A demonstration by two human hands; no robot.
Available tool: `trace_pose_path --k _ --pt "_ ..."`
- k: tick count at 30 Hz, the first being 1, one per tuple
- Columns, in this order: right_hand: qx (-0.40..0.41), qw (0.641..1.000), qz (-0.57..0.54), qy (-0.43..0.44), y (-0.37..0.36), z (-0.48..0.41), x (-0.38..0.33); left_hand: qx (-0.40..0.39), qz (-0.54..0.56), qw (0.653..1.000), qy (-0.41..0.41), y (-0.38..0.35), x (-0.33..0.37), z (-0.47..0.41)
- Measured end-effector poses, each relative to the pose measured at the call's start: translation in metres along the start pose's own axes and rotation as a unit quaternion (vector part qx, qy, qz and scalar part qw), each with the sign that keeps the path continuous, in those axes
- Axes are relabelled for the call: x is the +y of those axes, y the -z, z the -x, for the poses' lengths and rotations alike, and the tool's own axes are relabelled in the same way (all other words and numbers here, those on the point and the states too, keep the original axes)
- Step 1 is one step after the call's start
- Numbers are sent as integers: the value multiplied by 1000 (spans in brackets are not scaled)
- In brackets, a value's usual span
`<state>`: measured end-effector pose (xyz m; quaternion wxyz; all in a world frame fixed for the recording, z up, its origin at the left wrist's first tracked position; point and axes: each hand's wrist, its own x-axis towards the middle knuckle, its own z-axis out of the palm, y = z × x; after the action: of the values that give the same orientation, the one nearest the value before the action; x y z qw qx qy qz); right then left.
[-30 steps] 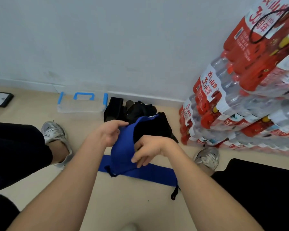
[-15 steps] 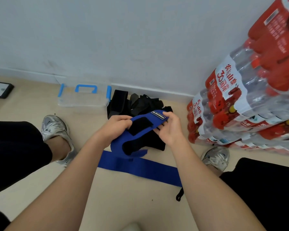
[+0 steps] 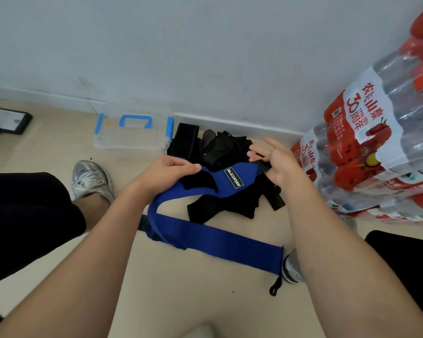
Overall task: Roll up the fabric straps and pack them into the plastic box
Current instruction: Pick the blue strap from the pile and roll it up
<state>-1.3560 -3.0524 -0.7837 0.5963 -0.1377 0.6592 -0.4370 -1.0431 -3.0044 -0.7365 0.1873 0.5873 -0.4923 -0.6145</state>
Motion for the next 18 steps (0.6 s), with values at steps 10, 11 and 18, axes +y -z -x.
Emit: trace_pose_path --k 10,11,18 --pt "14 836 518 180 -42 77 -26 -195 -85 955 207 -14 -22 27" --pt "-13 835 523 173 -47 88 -29 -218 -83 943 239 -21 -31 31" --pt "-308 781 542 -44 -62 138 7 -301 -205 854 371 -39 -93 61"
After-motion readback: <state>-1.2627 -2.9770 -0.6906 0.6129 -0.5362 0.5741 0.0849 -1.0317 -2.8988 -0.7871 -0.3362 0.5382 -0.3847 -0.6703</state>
